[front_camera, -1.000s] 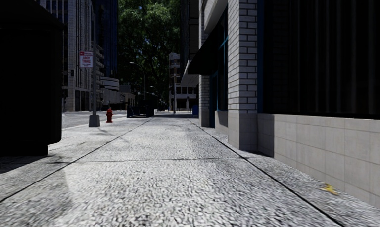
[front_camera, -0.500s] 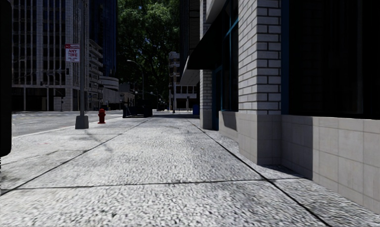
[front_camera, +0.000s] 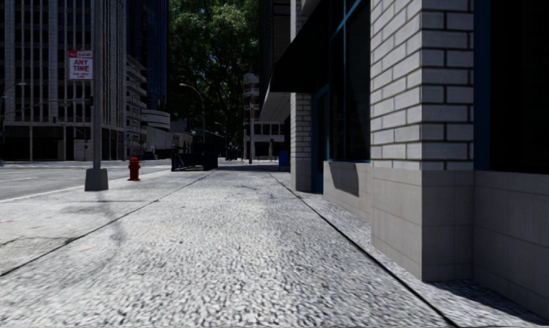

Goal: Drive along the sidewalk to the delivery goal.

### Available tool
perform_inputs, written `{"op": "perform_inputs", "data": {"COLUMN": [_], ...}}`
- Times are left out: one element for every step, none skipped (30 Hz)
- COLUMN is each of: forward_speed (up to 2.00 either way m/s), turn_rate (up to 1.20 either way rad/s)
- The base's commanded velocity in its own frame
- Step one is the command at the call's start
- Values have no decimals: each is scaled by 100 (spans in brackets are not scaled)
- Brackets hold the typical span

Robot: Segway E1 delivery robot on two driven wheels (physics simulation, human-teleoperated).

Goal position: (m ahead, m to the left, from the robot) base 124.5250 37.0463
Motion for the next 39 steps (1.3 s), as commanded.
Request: {"op": "perform_inputs", "data": {"forward_speed": [181,181,181,181,181,181,181,181,181,181,181,181,181,181,181,181,181,181,181,181,181,181,181,181,180,179,179,179,179,179,179,179,178,178,177,177,177,177,177], "turn_rate": [0,0,0,0,0,0,0,0,0,0,0,0,0,0,0,0,0,0,0,0,0,0,0,0,0,0,0,0,0,0,0,0,0,0,0,0,0,0,0]}}
